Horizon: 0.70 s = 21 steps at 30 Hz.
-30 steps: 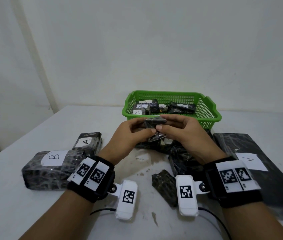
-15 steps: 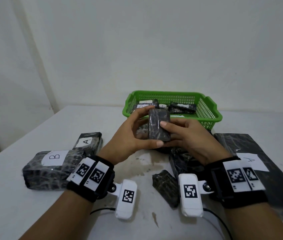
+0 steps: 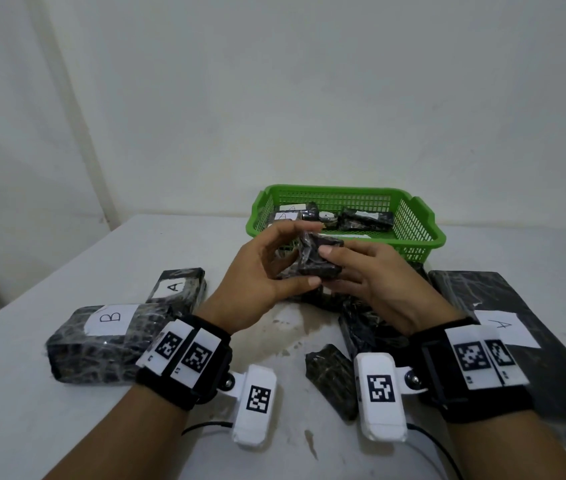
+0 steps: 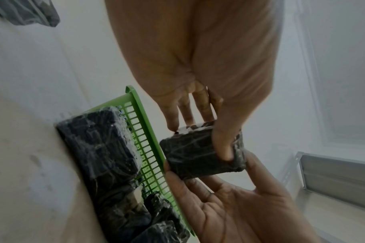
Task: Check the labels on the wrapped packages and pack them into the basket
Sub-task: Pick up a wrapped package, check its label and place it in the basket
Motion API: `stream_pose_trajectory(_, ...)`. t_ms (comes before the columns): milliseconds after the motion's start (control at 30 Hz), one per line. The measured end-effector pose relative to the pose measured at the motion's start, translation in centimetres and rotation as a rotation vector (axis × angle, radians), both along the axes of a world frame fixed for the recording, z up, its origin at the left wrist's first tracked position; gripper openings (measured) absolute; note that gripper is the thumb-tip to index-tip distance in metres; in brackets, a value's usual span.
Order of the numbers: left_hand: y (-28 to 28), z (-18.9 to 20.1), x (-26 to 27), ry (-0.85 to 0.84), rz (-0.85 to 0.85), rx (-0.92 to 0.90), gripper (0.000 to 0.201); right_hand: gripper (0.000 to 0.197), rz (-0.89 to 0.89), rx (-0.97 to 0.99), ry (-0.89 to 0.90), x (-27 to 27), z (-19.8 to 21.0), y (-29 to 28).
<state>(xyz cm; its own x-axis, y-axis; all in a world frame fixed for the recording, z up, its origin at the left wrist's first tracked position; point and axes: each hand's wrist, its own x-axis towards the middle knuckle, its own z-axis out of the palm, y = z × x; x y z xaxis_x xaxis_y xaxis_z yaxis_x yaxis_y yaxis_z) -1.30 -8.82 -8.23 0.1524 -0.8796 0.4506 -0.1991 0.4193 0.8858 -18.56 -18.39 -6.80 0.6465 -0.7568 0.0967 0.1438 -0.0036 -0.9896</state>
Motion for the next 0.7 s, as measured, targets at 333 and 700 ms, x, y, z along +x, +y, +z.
stream_pose_trajectory(333,-0.27,-0.11,-0.06,0.103,0.113,0.074,0.061,0.059,-0.033,-0.172,-0.013,-0.07,-0.26,-0.27)
stream_pose_trajectory(700,-0.17,-0.27,-0.16,0.104,0.091,0.048,0.07,0.074,-0.02,-0.247,-0.027,-0.21,-0.31,-0.66)
